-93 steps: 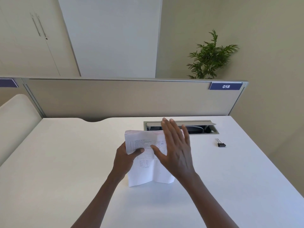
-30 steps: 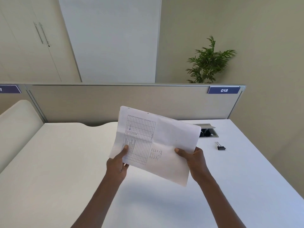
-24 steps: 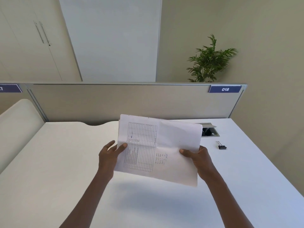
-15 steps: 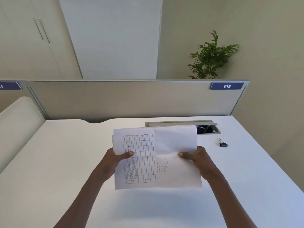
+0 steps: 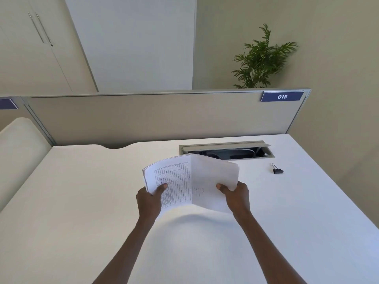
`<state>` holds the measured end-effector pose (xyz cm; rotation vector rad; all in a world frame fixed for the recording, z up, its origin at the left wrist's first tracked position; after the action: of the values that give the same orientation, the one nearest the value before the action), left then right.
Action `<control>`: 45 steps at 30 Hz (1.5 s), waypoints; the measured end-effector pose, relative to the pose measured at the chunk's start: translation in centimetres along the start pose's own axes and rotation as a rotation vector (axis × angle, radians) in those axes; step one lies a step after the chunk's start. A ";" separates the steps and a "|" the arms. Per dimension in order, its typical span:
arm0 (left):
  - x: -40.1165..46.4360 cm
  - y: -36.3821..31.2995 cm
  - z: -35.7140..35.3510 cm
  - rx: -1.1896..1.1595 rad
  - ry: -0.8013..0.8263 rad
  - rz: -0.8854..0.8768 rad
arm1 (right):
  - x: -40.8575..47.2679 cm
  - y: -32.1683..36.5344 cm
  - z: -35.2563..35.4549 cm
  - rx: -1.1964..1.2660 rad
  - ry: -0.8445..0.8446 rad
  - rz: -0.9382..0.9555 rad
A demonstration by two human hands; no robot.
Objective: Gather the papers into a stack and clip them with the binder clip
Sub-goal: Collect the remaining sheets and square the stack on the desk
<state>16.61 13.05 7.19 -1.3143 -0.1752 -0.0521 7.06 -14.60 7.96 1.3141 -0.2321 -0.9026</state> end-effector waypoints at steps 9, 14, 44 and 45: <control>-1.3 1.0 0.5 -0.039 0.047 0.036 | 0.4 -3.7 -0.5 0.147 0.118 -0.099; -2.1 1.3 1.0 -0.026 0.076 0.069 | 0.3 -5.8 -0.8 0.116 0.207 -0.139; -1.6 5.0 2.0 -0.016 0.176 0.098 | -0.4 -5.1 -1.1 0.006 0.253 -0.083; -1.5 4.9 2.0 -0.009 0.190 0.088 | -0.4 -4.9 -1.0 -0.007 0.254 -0.077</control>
<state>15.60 16.10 2.71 -1.3167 0.0449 -0.1027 5.28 -13.48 3.39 1.4234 0.0194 -0.7908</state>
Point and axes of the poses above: each hand's wrist, its own x-axis towards the middle knuckle, its own z-axis out of the back of the hand, y = z × x, the point moved 5 cm from there along x, towards the middle knuckle, and after that the axes turned 14 degrees about -z, right-handed, at the moved point
